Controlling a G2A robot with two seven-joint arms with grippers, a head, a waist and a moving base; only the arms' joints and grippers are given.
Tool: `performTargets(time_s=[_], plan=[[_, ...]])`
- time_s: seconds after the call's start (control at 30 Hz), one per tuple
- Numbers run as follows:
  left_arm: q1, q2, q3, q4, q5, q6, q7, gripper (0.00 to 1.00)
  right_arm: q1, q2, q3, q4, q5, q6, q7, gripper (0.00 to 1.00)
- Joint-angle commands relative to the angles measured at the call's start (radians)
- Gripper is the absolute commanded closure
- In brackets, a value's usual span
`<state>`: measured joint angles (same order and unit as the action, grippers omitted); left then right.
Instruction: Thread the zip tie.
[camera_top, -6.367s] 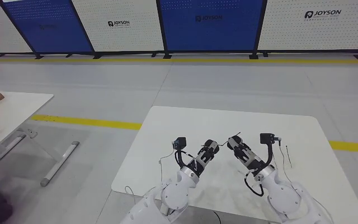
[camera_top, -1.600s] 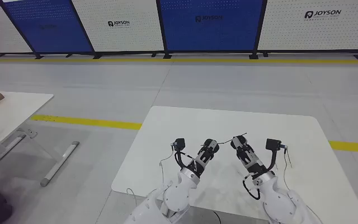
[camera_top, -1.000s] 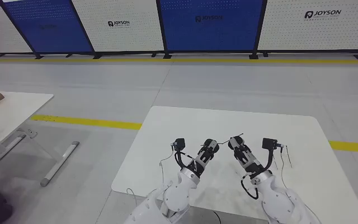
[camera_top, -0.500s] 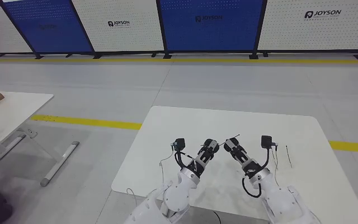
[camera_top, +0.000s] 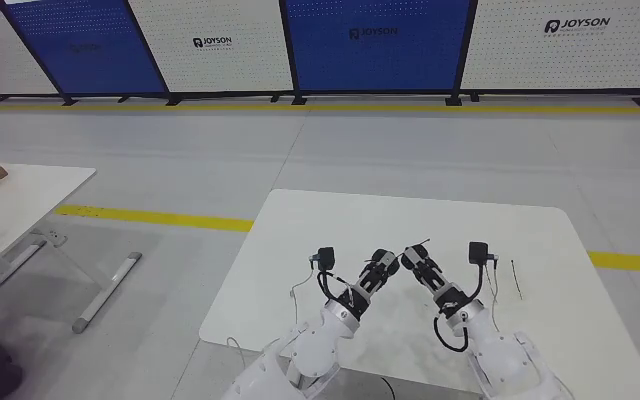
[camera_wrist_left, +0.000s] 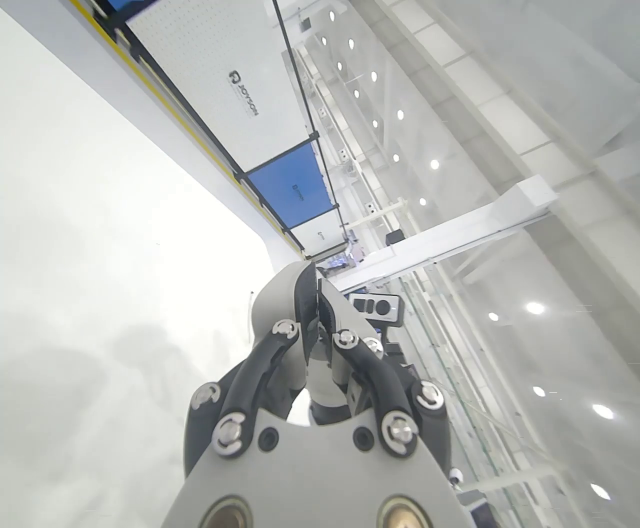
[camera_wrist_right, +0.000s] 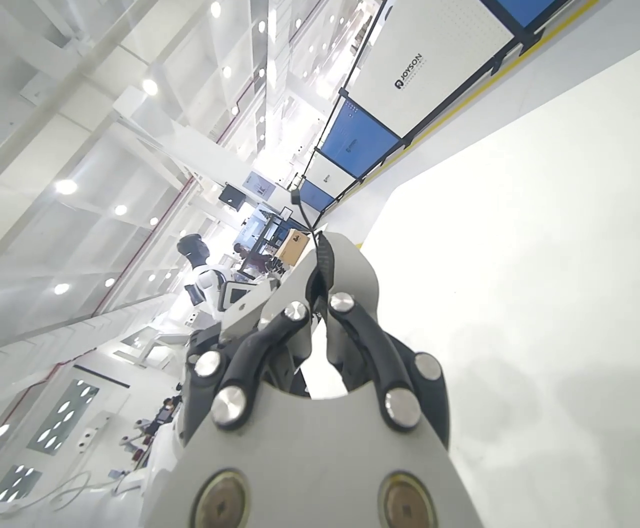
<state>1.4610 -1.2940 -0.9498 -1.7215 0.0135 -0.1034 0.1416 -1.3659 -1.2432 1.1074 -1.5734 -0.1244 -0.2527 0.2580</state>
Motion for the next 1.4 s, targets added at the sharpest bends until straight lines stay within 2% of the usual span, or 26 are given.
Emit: performTargets(time_s=[0.0, 0.1, 0.2, 0.27, 0.43, 0.77, 1.07, 1.1, 1.37], plan=[[0.002, 0.001, -0.005, 0.0, 0.009, 0.001, -0.001, 1.0, 0.002, 0.0, 0.001, 0.0, 0.001, -0.006, 0.004, 1.0], [0.003, 0.001, -0.012, 0.0, 0.026, 0.017, 0.004, 1.0, 0.001, -0.001, 0.008, 0.001, 0.011, -0.012, -0.004, 1.0], [0.001, 0.001, -0.013, 0.003, 0.064, 0.056, 0.008, 1.0, 0.0, -0.002, 0.015, 0.001, 0.013, -0.014, -0.007, 1.0], [-0.001, 0.001, -0.008, 0.005, 0.099, 0.082, 0.014, 1.0, -0.002, -0.002, 0.019, -0.001, 0.01, -0.017, -0.008, 1.0], [-0.009, -0.004, 0.008, 0.009, 0.138, 0.117, 0.025, 1.0, -0.002, -0.002, 0.023, -0.001, -0.017, -0.009, -0.009, 1.0], [-0.008, -0.011, 0.006, 0.007, 0.105, 0.1, 0.023, 1.0, -0.005, -0.003, 0.014, -0.004, -0.116, 0.016, -0.031, 1.0], [0.001, -0.015, 0.001, 0.01, 0.104, 0.097, 0.027, 1.0, -0.01, -0.004, 0.027, -0.002, -0.115, -0.002, -0.026, 1.0], [0.001, -0.015, 0.001, 0.011, 0.105, 0.098, 0.028, 1.0, -0.011, -0.004, 0.029, -0.003, -0.116, -0.003, -0.026, 0.87], [0.0, -0.018, 0.001, 0.017, 0.107, 0.105, 0.02, 1.0, -0.018, -0.003, 0.035, -0.008, -0.15, -0.01, -0.035, 0.8]])
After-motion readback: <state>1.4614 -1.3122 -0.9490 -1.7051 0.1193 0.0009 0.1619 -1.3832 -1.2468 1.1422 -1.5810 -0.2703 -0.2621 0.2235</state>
